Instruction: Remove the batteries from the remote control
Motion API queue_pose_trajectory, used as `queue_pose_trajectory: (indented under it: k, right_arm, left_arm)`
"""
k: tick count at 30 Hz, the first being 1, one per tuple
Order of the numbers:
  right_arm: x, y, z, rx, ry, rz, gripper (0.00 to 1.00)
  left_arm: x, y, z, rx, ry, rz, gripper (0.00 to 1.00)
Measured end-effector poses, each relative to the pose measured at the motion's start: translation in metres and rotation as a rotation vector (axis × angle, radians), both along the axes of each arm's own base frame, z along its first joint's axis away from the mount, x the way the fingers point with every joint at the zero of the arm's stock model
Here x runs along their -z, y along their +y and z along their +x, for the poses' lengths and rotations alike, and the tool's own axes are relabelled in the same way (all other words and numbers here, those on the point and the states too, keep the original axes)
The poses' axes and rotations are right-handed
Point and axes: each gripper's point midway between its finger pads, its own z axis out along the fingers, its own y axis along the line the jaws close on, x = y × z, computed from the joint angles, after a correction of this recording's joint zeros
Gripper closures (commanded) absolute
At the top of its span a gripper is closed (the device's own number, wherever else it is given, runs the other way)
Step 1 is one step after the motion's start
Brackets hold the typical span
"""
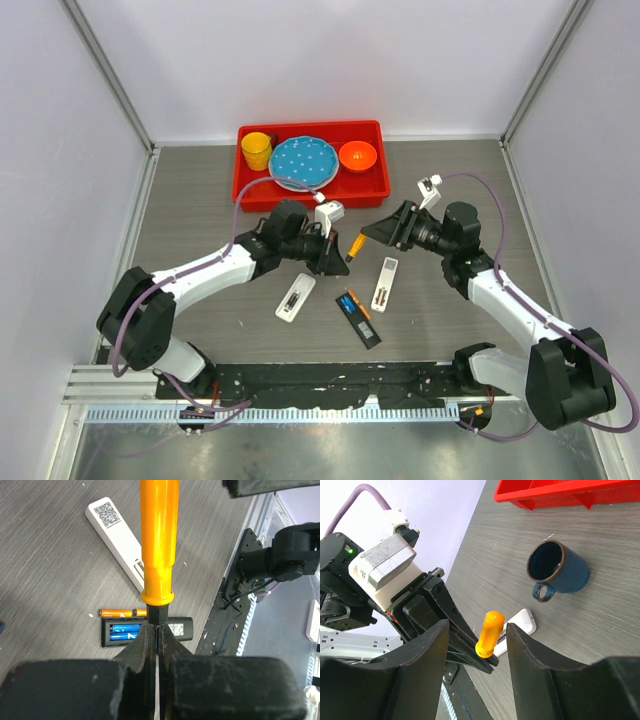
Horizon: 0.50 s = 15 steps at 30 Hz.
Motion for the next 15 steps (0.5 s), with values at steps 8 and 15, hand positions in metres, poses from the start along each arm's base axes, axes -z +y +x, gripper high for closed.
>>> queue_pose_trajectory:
  k: [8,15]
  right_arm:
    - [0.008,0.010,-0.003,-0.048,0.029,0.007,0.57]
    - [0.013,0.016,-0.006,-0.074,0.051,0.014,0.77]
  left_arm:
    - [-0.004,0.000,-0.006,0.028,0.011,-0.011,1.00]
    - [-0.008,0.000,-0.008,0.033,0.004,-0.021,1.00]
